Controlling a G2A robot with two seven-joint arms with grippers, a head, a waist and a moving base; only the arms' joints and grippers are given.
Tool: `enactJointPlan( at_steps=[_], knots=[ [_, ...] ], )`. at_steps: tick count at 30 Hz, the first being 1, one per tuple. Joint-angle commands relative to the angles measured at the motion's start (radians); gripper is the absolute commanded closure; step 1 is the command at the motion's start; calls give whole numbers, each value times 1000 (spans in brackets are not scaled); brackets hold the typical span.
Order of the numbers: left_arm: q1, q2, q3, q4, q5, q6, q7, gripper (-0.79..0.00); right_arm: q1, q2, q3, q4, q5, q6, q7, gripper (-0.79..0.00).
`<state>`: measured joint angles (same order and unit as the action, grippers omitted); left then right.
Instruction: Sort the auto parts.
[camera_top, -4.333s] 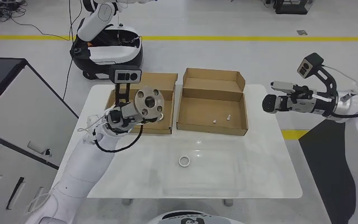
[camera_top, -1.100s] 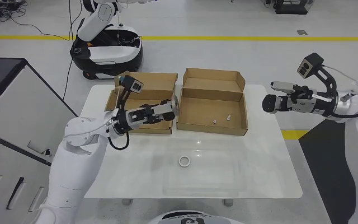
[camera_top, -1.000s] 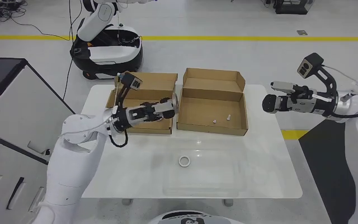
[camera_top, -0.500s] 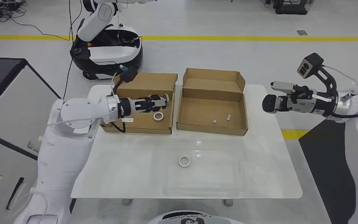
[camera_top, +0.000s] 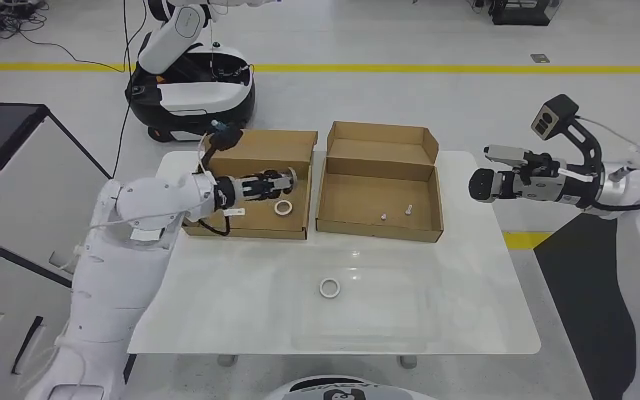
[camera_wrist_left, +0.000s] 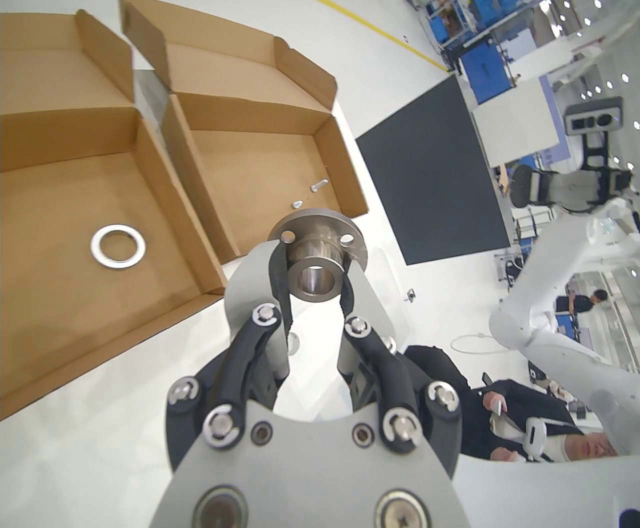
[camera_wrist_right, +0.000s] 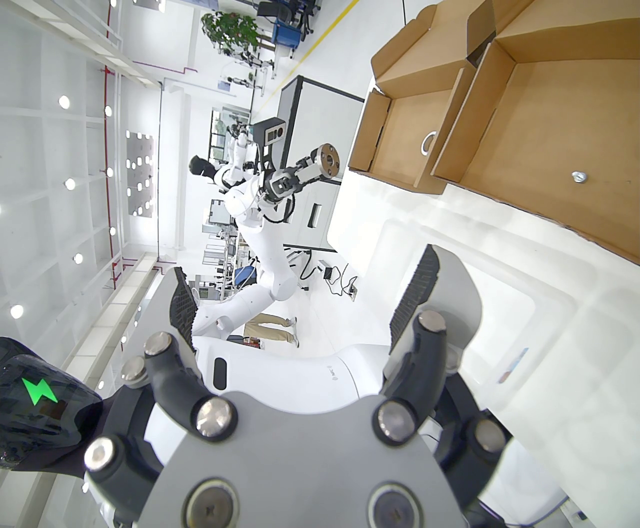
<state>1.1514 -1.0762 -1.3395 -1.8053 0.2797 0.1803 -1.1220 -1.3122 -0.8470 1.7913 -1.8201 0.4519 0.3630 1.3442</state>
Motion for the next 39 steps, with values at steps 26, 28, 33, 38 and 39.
enactJointPlan(
  at_steps=[26, 28, 33, 38, 39],
  knots=[
    [-374, -80, 477, 508, 571, 336, -94, 0, 0, 0, 0, 0, 0, 0, 0, -785],
    [-380, -87, 493, 532, 589, 348, -84, 0, 0, 0, 0, 0, 0, 0, 0, -785],
    [-395, -104, 521, 589, 604, 352, -62, 0, 0, 0, 0, 0, 0, 0, 0, -785],
    [-409, -123, 551, 650, 614, 360, -48, 0, 0, 0, 0, 0, 0, 0, 0, -785],
    [-412, -127, 557, 663, 618, 360, -45, 0, 0, 0, 0, 0, 0, 0, 0, -785]
  ],
)
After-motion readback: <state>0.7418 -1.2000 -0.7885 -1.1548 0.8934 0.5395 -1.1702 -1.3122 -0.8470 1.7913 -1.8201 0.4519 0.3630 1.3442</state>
